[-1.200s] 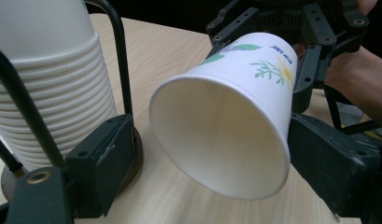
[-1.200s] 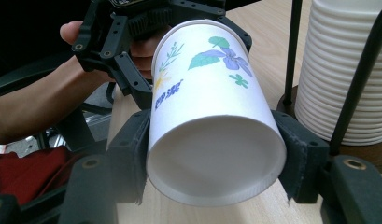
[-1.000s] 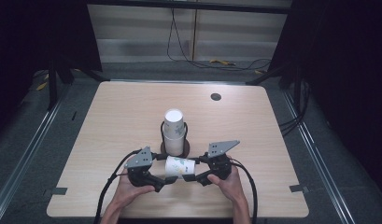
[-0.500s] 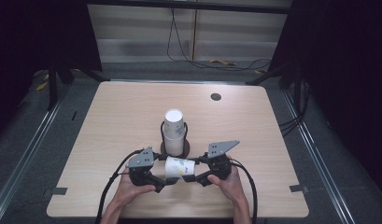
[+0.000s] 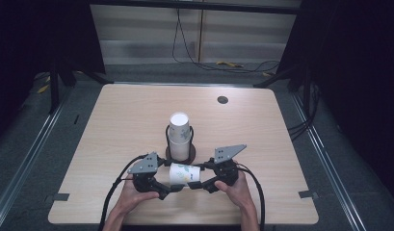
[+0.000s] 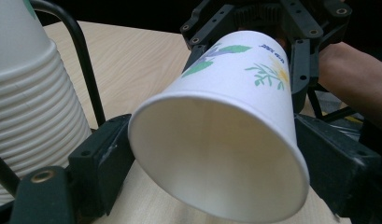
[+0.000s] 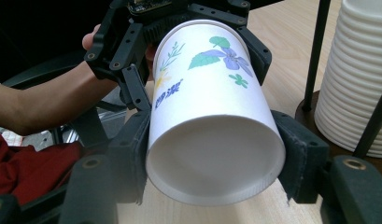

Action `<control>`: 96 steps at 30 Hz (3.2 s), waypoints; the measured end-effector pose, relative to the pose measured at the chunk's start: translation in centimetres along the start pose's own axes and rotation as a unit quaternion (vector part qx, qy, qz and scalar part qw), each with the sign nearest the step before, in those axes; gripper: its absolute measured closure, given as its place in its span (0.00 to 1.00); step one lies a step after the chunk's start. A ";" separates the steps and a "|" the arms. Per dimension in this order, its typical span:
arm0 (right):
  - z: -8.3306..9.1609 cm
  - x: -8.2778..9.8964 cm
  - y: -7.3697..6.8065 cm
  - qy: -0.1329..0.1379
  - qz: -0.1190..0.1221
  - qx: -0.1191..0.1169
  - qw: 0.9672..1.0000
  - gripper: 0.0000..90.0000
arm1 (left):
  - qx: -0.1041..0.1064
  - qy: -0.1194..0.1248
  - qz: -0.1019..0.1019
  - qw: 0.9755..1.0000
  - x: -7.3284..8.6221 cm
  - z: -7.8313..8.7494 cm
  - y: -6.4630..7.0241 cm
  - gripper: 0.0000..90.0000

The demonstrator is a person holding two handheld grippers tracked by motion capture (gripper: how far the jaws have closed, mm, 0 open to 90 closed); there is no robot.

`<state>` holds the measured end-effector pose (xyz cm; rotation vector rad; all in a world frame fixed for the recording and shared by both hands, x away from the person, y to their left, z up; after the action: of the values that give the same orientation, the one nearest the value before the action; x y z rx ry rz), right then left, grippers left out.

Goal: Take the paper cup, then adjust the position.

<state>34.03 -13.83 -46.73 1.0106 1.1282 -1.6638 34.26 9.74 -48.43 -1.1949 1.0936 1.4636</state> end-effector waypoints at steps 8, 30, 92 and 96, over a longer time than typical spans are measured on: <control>-0.1 0.0 0.0 -0.004 0.000 -0.005 1.000 0.40 | 0.007 0.000 -0.008 1.000 -0.1 -0.1 0.2 0.21; -0.2 0.2 0.0 -0.014 0.003 0.015 1.000 0.29 | 0.005 -0.005 -0.018 1.000 -0.3 0.3 0.5 0.29; 4.5 4.9 1.2 0.153 0.068 0.418 0.893 0.15 | -0.105 -0.039 0.048 0.993 -0.4 7.4 -2.3 0.29; 4.8 4.9 1.1 0.154 0.069 0.425 0.889 0.14 | -0.123 -0.038 0.053 0.990 -0.5 8.1 -2.7 0.29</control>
<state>32.88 -19.68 -50.32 1.9072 0.4421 -1.9510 35.64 18.05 -47.08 -1.2532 0.9566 1.7509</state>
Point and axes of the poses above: each handheld gripper's, and its own axes: z roughly backward along the jaws, x roughly out of its underside, y roughly to its right, the point moved 2 cm from there along -z, roughly forward along the jaws, and after that the axes turned 10 degrees about y, right-handed, at the moved point
